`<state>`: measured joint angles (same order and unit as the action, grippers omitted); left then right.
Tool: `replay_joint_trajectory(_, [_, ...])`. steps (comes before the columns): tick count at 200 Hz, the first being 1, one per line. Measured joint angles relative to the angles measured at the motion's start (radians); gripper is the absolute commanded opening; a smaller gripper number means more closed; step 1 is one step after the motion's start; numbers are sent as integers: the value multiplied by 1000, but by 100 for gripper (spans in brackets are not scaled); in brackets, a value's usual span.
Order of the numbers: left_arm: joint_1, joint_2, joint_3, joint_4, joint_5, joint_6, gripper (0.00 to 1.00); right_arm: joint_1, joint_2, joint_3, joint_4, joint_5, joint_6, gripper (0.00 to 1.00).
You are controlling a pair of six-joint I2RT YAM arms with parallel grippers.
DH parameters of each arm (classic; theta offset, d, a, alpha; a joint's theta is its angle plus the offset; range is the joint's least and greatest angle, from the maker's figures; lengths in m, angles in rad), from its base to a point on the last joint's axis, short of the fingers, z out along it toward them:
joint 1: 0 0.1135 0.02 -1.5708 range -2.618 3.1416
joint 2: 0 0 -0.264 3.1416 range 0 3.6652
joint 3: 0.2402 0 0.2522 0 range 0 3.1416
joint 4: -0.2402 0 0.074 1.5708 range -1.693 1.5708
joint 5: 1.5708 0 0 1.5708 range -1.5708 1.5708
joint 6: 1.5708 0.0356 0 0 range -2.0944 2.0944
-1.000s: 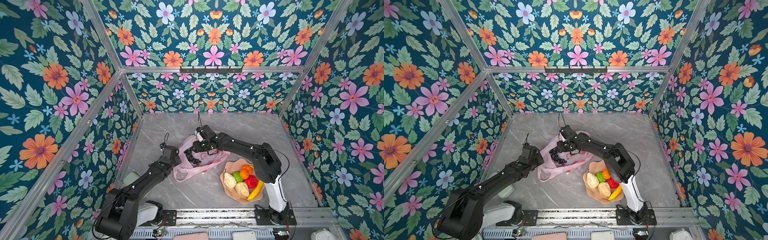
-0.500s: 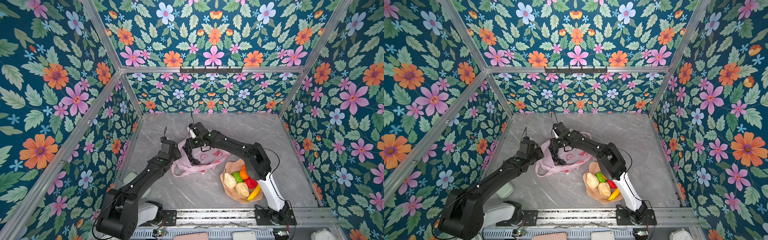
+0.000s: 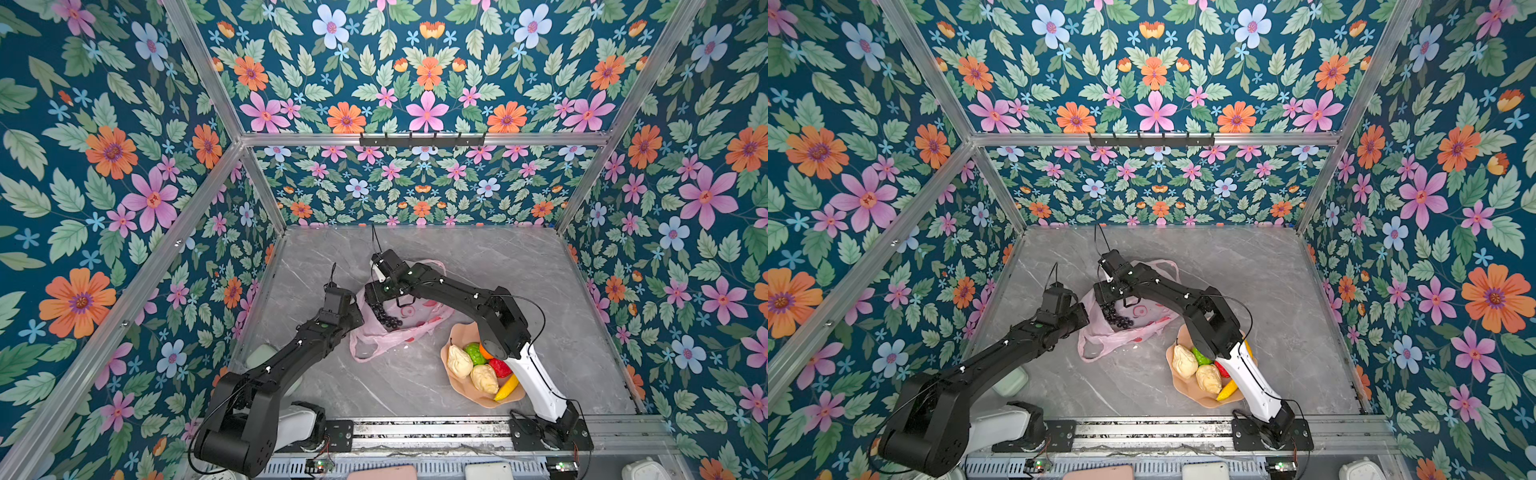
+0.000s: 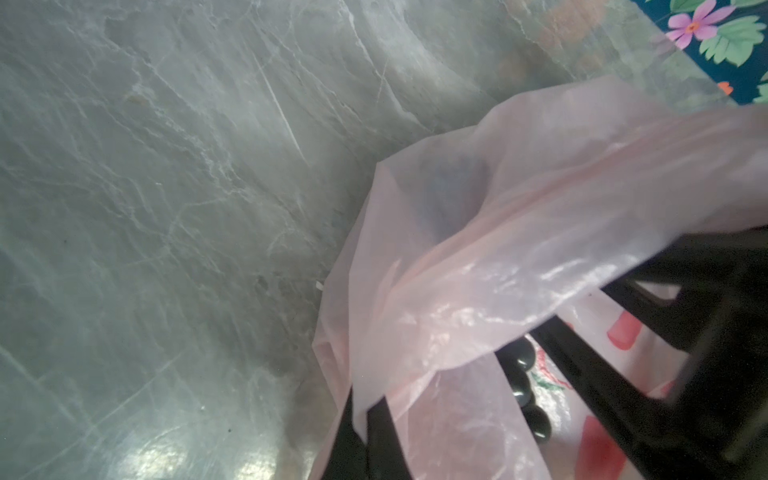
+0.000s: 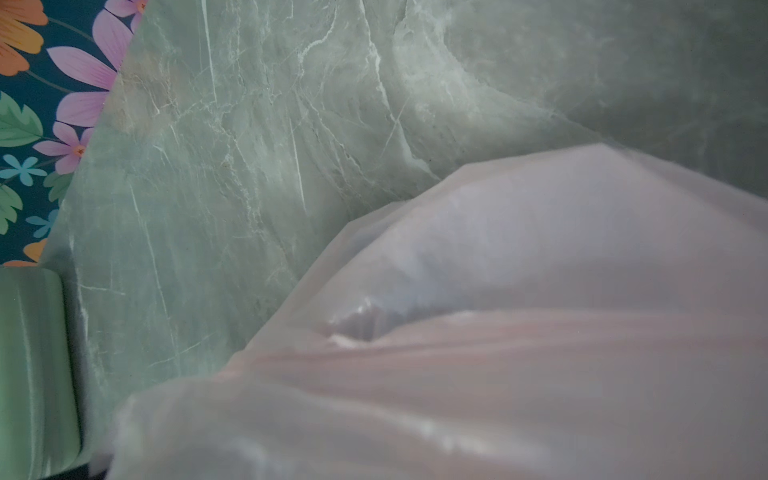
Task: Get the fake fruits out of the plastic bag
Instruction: 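Move the open right gripper over the bag and down into it, then close the right gripper on the dark grape bunch inside the bag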
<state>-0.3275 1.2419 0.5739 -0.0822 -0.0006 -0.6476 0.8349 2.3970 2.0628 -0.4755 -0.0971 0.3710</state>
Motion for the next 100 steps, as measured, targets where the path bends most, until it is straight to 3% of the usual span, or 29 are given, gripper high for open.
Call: replay_joint_trajectory(100, [0,4,-24,27,12,-1,0,2,140,183,-94,0,17,68])
